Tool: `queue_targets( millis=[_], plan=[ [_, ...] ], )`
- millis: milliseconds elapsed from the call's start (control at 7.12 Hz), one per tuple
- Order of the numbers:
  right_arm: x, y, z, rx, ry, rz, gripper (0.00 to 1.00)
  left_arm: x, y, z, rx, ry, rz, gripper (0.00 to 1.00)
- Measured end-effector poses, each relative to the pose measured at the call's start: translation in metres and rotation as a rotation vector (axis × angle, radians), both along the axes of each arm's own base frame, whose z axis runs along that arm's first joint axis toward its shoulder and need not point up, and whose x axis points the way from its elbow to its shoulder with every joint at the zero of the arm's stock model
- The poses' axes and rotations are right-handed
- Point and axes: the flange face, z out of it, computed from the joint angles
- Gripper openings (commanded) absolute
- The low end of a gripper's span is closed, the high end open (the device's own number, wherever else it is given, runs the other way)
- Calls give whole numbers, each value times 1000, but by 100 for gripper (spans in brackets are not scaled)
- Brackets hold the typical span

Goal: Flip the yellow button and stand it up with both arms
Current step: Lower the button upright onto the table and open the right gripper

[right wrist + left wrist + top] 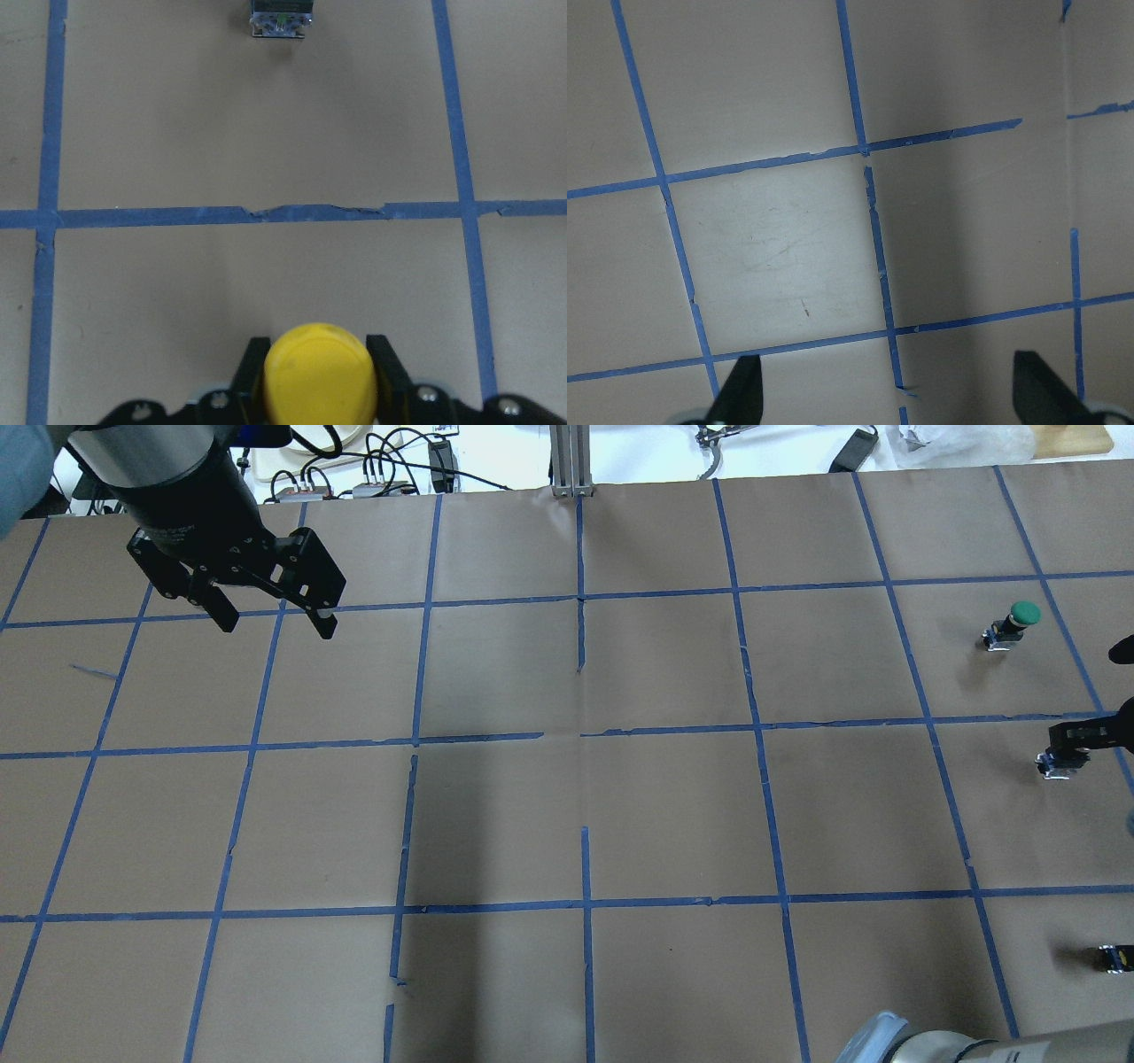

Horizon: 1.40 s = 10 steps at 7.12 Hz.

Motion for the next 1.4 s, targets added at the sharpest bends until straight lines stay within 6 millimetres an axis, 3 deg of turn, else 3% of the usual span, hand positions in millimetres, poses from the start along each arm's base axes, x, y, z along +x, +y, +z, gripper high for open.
queue_targets(
  millis=[281,421,561,702,982,1404],
  plan=[
    [0,2,-6,8,-1,-1,23,1,-3,1,-2,0,3,100],
    [-1,2,-12,19,-8,-3,40,1,-3,0,-2,0,5,100],
    [-2,1,-17,26,-12,-4,78,1,-3,1,-3,0,6,100],
    [-2,2,-19,29,-14,-4,92,1,-3,2,-6,0,7,100],
    [-2,2,-20,36,-20,-5,99,2,-3,4,-8,0,7,100],
    [-1,4,-9,42,-20,-13,99,2,-3,5,-12,0,7,100]
  ],
)
